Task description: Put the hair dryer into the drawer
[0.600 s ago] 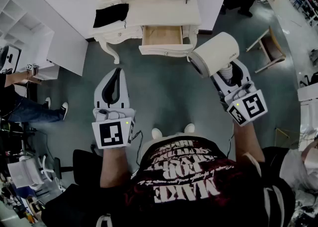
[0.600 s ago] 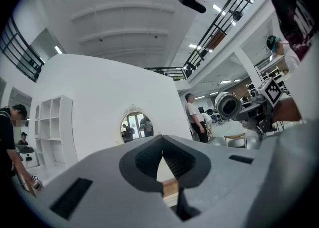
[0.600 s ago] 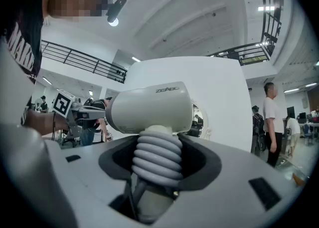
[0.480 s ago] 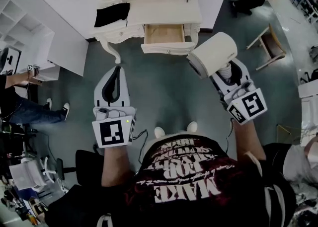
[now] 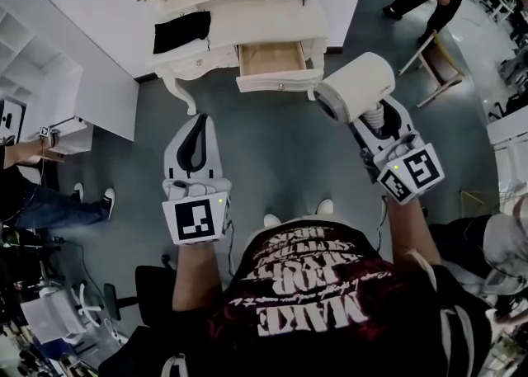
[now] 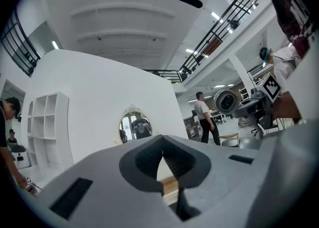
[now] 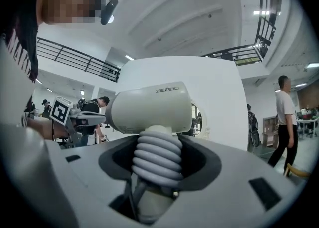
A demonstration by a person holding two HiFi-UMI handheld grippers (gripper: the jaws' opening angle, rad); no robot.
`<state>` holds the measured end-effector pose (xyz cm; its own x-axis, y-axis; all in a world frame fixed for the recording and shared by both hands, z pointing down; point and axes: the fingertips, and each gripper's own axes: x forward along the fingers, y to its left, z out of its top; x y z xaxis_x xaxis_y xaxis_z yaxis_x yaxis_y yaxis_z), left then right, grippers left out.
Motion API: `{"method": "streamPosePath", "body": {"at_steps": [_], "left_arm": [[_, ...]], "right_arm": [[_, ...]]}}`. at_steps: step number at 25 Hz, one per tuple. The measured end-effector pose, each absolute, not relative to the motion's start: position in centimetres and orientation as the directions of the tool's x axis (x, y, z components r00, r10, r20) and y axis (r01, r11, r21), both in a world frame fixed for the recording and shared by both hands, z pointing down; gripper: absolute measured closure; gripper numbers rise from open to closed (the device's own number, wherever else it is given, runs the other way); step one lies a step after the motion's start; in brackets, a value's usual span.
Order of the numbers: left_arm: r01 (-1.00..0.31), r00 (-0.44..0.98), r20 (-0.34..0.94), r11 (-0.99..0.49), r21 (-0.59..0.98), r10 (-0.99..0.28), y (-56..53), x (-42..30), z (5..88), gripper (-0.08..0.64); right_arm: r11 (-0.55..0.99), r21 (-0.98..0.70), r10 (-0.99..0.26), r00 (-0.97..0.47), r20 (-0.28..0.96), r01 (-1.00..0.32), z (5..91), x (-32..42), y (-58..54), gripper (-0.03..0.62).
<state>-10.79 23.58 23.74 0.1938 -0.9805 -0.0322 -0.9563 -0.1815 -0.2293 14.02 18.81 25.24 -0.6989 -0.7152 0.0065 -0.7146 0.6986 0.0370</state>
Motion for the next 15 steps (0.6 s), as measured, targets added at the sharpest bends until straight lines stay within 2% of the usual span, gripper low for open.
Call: {"method": "streamPosePath", "body": {"at_steps": [10, 15], "left_arm": [[-0.936, 0.308, -0.034, -0.297, -0.187, -0.951, 23.4, -12.1, 25.5, 0.555], [-0.935, 0.315, -0.017, -0.307, -0.177, -0.949, 21.6, -11.3, 26.1, 0.555]], "right_arm": [[0.629, 0.044, -0.778, -0.628, 0.032, -0.776, 25.6, 14.1, 21.7, 0.362], [0.612, 0.031, -0.791, -0.611, 0.034, -0.790, 25.4, 15.3, 20.5, 0.362]]}}
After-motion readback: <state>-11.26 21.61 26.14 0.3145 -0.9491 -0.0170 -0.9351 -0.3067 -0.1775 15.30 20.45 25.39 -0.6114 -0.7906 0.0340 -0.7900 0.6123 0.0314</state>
